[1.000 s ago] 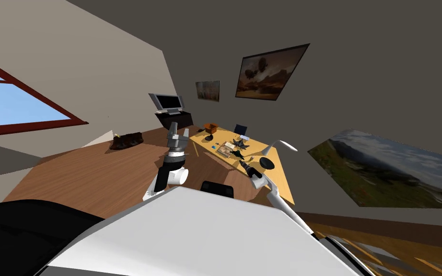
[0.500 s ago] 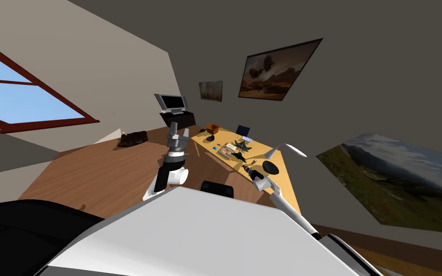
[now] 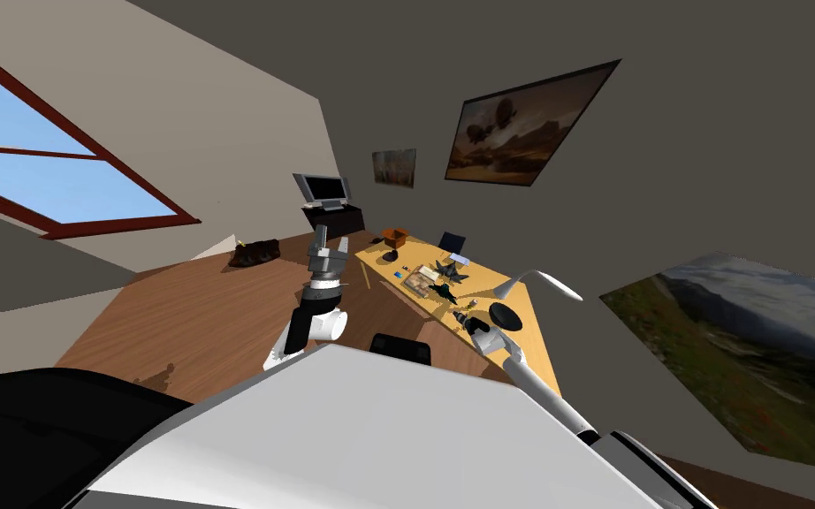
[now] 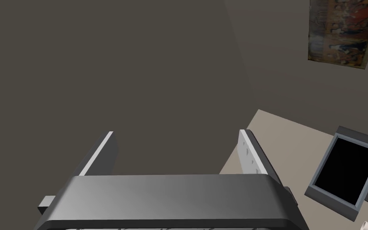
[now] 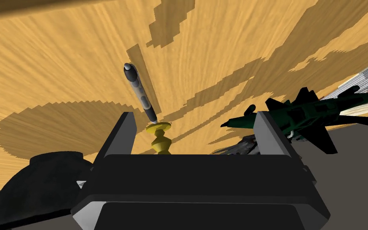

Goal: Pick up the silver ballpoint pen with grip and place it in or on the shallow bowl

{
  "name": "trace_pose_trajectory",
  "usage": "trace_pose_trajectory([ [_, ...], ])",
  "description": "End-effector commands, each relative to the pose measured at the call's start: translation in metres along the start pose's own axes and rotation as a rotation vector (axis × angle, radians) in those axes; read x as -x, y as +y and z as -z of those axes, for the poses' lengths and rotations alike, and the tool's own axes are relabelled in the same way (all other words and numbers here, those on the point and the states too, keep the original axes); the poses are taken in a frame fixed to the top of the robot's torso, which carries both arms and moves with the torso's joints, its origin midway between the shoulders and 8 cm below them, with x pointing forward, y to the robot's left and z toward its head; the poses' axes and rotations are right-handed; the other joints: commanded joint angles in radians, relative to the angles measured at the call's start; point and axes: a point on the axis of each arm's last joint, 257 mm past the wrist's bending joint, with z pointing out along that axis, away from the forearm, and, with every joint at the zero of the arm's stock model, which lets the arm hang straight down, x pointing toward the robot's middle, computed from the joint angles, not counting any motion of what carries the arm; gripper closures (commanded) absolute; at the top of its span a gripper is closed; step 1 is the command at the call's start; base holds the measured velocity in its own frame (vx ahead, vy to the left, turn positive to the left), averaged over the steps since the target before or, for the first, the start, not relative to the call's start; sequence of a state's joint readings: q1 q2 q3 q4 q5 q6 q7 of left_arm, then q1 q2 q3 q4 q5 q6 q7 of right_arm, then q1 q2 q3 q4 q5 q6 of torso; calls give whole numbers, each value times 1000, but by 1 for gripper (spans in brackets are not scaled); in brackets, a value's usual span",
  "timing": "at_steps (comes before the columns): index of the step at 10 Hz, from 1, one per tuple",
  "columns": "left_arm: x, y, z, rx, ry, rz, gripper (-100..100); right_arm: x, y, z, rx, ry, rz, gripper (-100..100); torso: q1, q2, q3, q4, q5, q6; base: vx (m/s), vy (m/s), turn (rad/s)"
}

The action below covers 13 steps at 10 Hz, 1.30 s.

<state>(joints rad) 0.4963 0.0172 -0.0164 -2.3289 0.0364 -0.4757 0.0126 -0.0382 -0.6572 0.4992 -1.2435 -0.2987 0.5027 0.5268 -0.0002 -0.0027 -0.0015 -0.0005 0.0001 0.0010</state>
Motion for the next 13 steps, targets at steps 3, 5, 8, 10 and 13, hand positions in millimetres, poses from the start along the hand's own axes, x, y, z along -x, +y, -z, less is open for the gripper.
trace_pose_trajectory([
  [3,0,0,0,0,0,0,0,-2,-41,-2,-99,34,14,-100,0,0,0,0,0,0,41,-12,69],
  [5,0,0,0,0,0,0,0,-2,-68,-1,-161,52,24,-100,0,1,0,0,0,0,33,-12,81],
  [8,0,0,0,0,0,0,0,-8,-67,-5,-148,44,11,-100,1,2,1,0,0,0,14,-8,32],
  [10,0,0,0,0,0,0,0,-16,-72,-9,-152,43,3,-100,-1,1,0,0,0,0,36,-42,62],
  [13,0,0,0,0,0,0,0,-17,-73,-10,-153,42,1,100,0,1,1,0,0,0,15,-18,19],
])
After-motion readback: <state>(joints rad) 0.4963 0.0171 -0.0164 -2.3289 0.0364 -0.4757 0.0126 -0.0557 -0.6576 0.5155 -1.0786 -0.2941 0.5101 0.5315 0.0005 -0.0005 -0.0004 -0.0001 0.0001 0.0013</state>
